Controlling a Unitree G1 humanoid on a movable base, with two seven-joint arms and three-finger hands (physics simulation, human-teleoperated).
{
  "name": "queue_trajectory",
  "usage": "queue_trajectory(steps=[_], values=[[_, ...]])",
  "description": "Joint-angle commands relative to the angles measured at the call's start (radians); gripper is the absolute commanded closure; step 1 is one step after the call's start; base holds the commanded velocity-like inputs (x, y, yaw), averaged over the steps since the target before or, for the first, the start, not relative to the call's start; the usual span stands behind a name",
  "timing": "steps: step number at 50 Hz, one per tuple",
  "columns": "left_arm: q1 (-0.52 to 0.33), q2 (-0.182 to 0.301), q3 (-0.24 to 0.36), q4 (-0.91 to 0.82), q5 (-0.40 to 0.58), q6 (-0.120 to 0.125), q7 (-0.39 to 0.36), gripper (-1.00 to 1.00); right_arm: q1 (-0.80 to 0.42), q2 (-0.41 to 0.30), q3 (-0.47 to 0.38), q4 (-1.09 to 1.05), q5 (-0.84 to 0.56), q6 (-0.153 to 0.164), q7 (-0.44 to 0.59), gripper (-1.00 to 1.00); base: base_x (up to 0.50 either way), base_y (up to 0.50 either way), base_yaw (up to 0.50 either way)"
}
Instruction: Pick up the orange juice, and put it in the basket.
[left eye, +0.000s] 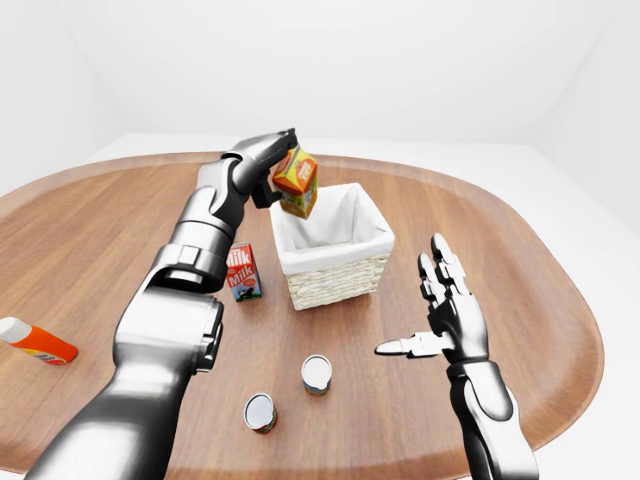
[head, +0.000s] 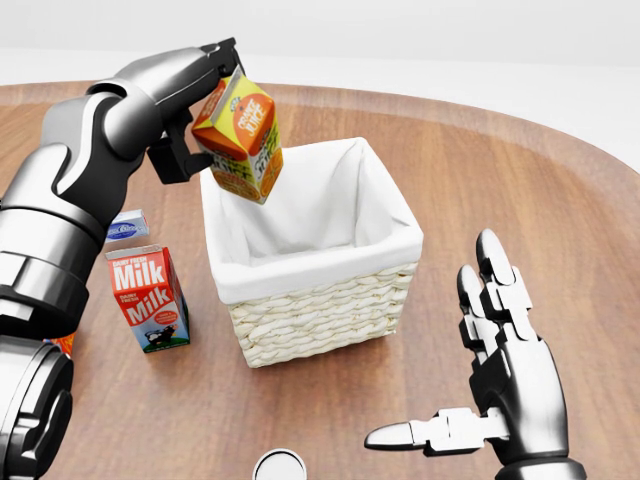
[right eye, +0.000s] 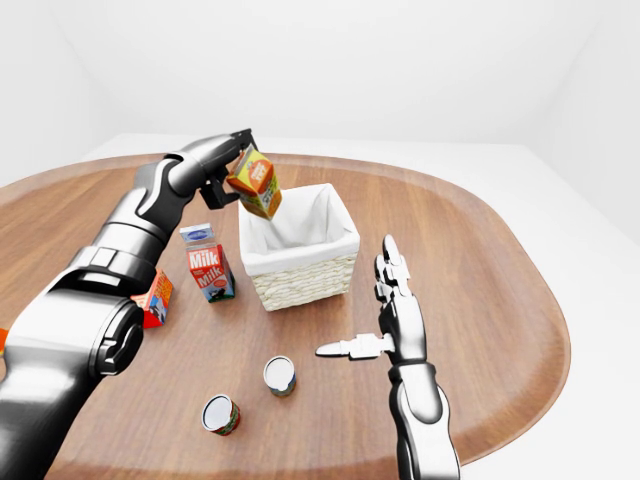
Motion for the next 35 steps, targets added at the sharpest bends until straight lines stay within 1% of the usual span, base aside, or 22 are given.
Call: queue_trajectory(steps=[1, 6, 12, 17, 20, 23, 25, 30, 35], values=[[-0.023, -0.001, 0.02, 0.025, 0.062, 0.0, 0.092, 1.0, 0.002, 0.0, 0.0, -0.005, 0.001, 0.002, 0.001, -1.0, 0.0, 0.0, 0.0], [-0.024, -0.009, 0.021, 0.028, 0.064, 0.0, 0.088, 1.0, 0.001, -0.001, 0.001, -0.01, 0.001, 0.005, 0.001, -1.0, 0.0, 0.0, 0.0], [-0.026, -0.02, 0.023, 0.027, 0.053, 0.0, 0.084, 1.0, -0.001, 0.0, 0.001, 0.002, 0.001, -0.002, 0.003, -1.0, 0.0, 0.0, 0.0], [-0.018, -0.034, 0.021, 0.021, 0.05, 0.0, 0.087, 1.0, 0.005, -0.001, -0.001, -0.015, 0.005, 0.008, 0.005, -1.0, 0.0, 0.0, 0.0], [-0.015, -0.044, 0.022, 0.02, 0.035, 0.0, 0.082, 1.0, 0.01, 0.001, 0.004, -0.002, -0.003, -0.008, 0.002, -1.0, 0.0, 0.0, 0.0], [-0.012, -0.049, 0.024, 0.01, 0.021, 0.0, 0.067, 1.0, 0.012, 0.001, 0.007, -0.015, -0.002, 0.002, 0.001, -1.0, 0.0, 0.0, 0.0], [-0.013, -0.051, 0.025, 0.01, 0.01, 0.0, 0.062, 1.0, 0.009, 0.001, 0.005, -0.008, -0.001, -0.002, 0.001, -1.0, 0.0, 0.0, 0.0], [-0.007, -0.057, 0.019, 0.01, 0.014, 0.0, 0.074, 1.0, 0.015, 0.001, 0.008, -0.004, -0.001, -0.008, 0.001, -1.0, 0.0, 0.0, 0.0], [-0.011, -0.061, 0.013, 0.029, 0.033, 0.0, 0.104, 1.0, 0.012, 0.001, 0.009, 0.007, -0.001, -0.015, 0.0, -1.0, 0.0, 0.0, 0.0]])
